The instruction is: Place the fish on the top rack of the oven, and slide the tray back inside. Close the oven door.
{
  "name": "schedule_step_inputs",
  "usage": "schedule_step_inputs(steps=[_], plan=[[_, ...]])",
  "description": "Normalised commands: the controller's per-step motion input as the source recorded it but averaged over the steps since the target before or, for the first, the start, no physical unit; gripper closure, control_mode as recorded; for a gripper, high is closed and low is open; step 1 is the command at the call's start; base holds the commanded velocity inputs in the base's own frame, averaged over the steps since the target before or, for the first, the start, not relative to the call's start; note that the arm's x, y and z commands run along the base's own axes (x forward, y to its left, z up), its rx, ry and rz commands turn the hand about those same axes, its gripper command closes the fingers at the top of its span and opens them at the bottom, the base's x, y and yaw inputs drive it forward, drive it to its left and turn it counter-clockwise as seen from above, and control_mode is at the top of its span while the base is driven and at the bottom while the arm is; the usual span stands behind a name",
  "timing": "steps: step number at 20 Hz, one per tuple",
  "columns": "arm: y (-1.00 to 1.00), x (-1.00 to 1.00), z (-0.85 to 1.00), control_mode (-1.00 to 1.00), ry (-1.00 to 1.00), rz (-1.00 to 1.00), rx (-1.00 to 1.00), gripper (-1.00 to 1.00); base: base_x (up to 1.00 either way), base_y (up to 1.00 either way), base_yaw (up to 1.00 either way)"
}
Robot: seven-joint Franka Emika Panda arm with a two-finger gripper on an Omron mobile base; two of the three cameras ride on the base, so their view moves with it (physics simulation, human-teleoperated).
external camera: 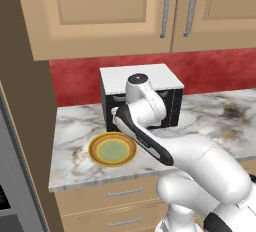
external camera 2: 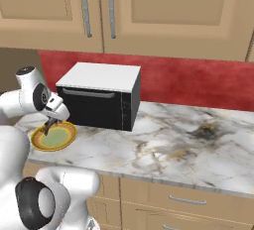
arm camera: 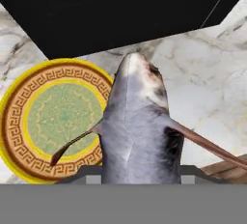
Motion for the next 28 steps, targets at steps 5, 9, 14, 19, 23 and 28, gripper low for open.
schedule_step_inputs(steps=[5,9,14,19,23,28], plan=[[-0.94,-0.65,0.4,-1.0,-0.08,0.16,0.1,1.0,0.0,0.0,0.0],[-0.91,-0.59,0.23,-1.0,-0.12,0.21,0.01,1.0,0.0,0.0,0.0],[-0.56,-0.25,0.28,-1.0,-0.14,0.15,0.0,1.0,0.0,0.0,0.0],[-0.06,-0.05,0.04,1.0,-0.1,0.04,-0.01,1.0,0.0,0.0,0.0],[0.0,0.0,0.0,1.0,0.0,0.0,0.0,1.0,-0.39,0.0,0.03],[0.0,0.0,0.0,1.0,0.0,0.0,0.0,1.0,-0.97,0.0,0.15]])
